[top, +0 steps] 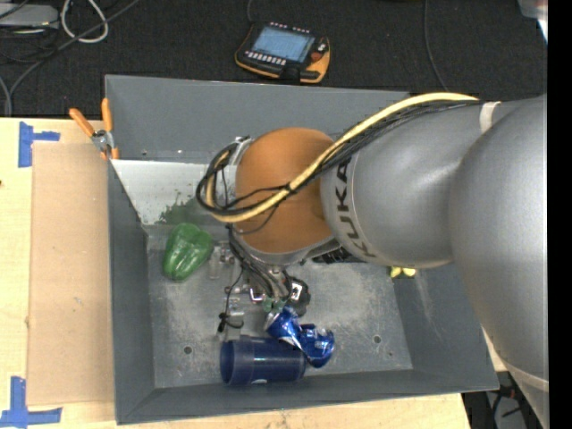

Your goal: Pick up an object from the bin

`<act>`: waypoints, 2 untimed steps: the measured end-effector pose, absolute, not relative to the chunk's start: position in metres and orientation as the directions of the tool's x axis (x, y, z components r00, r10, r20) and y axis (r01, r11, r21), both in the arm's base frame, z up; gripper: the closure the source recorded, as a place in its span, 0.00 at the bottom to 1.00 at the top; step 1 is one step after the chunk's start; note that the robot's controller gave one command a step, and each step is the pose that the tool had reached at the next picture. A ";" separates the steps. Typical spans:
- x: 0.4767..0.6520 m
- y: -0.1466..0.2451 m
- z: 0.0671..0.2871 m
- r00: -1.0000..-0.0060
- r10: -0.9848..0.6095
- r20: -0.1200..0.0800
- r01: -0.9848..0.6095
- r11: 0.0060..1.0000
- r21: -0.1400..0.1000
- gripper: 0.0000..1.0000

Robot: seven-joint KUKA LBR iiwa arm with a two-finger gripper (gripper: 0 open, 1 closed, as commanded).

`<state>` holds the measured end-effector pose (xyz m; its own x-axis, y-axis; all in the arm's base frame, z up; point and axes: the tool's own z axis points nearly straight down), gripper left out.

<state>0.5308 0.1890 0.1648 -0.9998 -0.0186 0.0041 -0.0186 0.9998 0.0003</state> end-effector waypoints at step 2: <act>0.484 0.179 0.108 -0.911 -0.411 0.014 -0.411 0.912 0.005 0.00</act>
Offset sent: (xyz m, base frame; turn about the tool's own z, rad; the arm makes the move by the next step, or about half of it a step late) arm -0.0478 -0.0113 -0.0583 -0.4173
